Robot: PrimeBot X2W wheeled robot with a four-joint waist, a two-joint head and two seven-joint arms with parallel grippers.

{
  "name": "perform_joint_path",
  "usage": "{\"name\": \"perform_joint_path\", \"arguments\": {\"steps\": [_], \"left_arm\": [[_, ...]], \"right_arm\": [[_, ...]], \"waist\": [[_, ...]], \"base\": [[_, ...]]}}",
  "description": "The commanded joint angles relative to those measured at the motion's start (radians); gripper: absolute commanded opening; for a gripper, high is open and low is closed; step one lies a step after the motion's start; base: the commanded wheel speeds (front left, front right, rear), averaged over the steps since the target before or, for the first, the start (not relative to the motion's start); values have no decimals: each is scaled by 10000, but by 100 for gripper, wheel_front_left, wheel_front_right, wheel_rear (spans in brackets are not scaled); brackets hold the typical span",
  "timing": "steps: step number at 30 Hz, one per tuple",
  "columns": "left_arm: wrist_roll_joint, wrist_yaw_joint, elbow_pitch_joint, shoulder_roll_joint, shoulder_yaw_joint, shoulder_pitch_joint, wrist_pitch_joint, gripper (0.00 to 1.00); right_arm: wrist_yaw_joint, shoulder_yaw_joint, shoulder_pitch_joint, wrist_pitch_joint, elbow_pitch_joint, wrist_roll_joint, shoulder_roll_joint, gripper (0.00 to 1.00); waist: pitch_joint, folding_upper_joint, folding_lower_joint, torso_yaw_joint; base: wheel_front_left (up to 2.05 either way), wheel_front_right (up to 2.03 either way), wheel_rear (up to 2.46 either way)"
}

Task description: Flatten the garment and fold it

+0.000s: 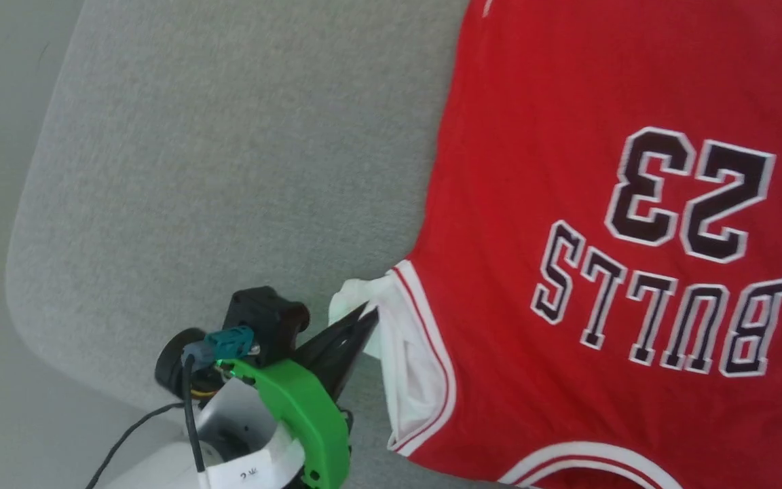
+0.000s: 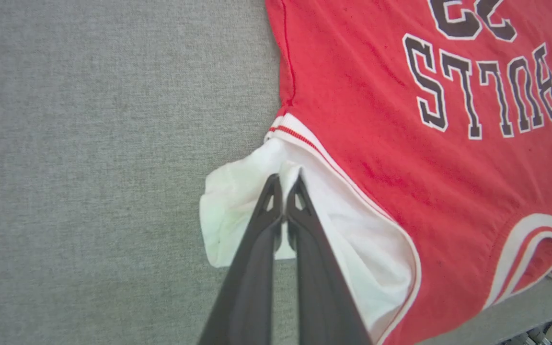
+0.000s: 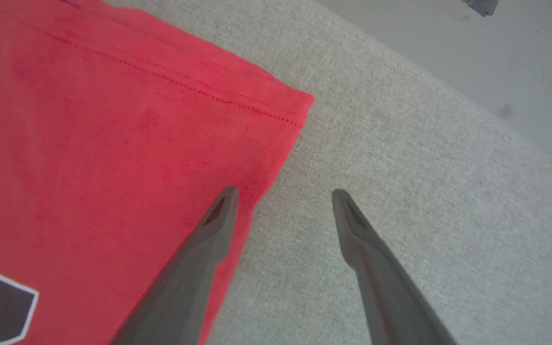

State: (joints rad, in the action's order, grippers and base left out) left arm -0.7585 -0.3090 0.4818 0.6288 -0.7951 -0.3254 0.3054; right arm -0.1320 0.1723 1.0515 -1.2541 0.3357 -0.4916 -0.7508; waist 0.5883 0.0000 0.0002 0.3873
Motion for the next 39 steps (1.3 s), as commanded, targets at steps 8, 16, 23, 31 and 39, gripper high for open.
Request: {"name": "perform_joint_path", "arguments": {"steps": [8, 16, 23, 31, 39], "left_arm": [[164, 37, -115, -320, -17, -270, -302, 0], [104, 59, -273, -401, -36, -223, -411, 0], [24, 38, -452, -337, 43, -239, -384, 0], [-109, -50, -709, -188, 96, -244, -134, 0], [-525, -414, -1053, -91, 347, -14, 114, 0]], "right_arm": [[13, 487, 331, -181, 464, 304, -497, 100], [13, 1027, -247, -707, 242, -117, -897, 0], [13, 1041, -665, -562, 189, -314, -1156, 0], [13, 1255, -1629, -56, 541, -719, -1120, 0], [13, 1522, -3604, 727, 313, -2148, -1032, 0]], "waist": [[932, 0, -2, 910], [994, 0, -2, 970], [612, 0, -2, 780], [-590, 0, -2, 76], [-2430, 0, -2, -1220]], "base": [[0, 0, 0], [0, 0, 0], [0, 0, 0], [0, 0, 0], [0, 0, 0]]}}
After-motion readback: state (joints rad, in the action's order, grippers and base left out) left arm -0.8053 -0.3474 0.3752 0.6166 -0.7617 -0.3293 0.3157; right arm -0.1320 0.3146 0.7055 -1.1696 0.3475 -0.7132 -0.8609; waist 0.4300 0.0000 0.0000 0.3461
